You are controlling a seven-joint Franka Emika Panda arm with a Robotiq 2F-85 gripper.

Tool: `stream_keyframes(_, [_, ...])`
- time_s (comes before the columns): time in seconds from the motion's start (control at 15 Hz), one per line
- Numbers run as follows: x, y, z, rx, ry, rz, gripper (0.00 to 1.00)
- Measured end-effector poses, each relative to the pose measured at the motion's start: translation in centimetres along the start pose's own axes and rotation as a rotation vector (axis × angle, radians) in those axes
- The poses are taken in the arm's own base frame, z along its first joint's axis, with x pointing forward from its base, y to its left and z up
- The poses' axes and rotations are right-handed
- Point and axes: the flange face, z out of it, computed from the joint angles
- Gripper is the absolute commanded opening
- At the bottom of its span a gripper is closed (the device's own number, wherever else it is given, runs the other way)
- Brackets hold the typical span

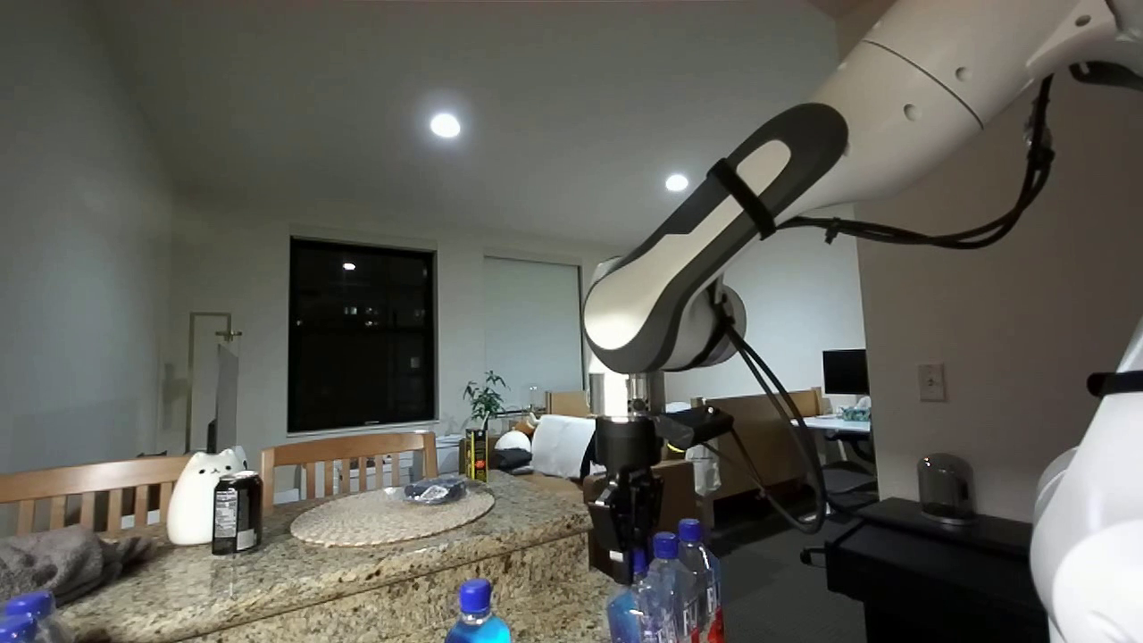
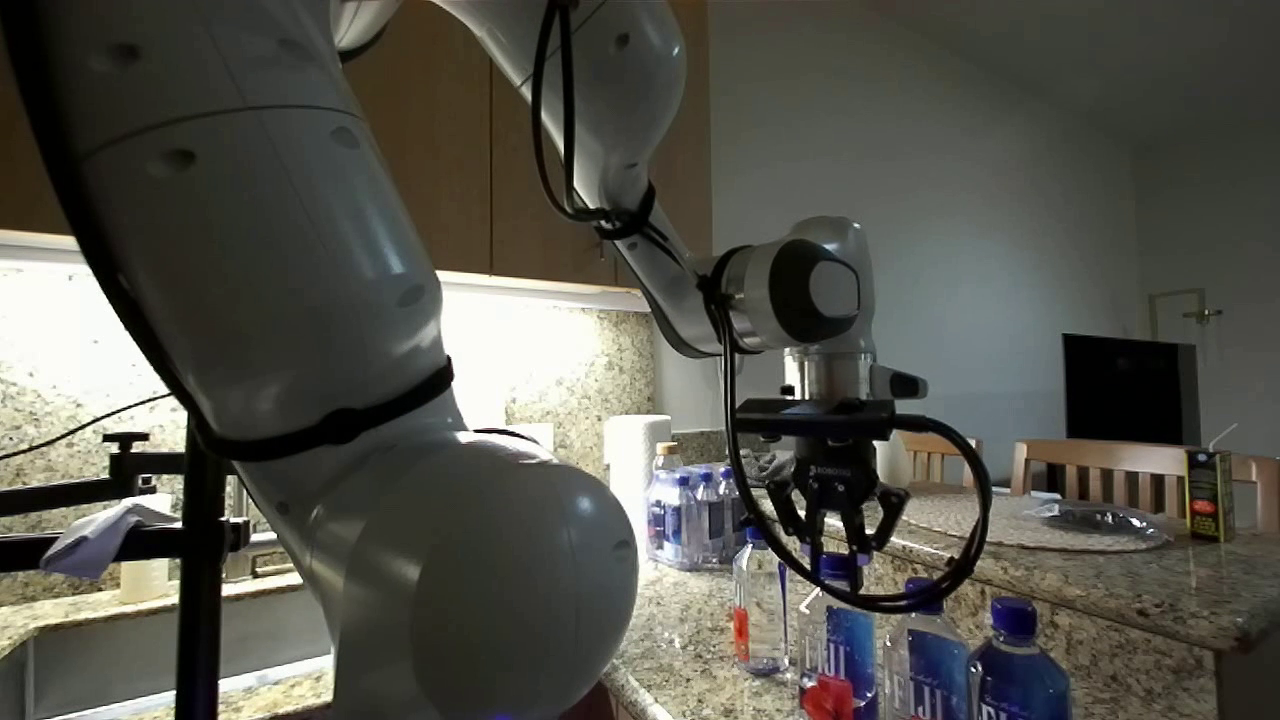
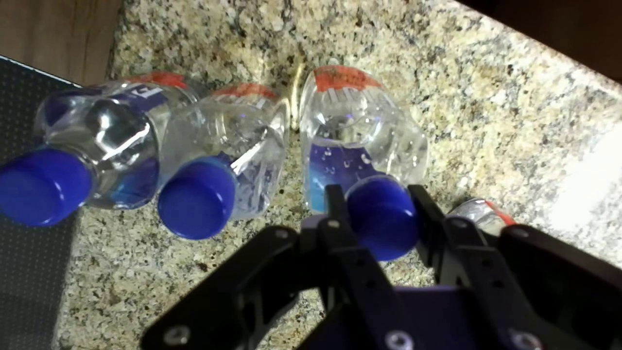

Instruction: Arrange the water bottles in a straight line.

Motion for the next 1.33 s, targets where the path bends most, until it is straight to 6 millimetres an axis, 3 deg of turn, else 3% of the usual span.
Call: stream_keyframes(1.33, [0.41,0.69,0.56,-0.005,0.039,0.014,0.15])
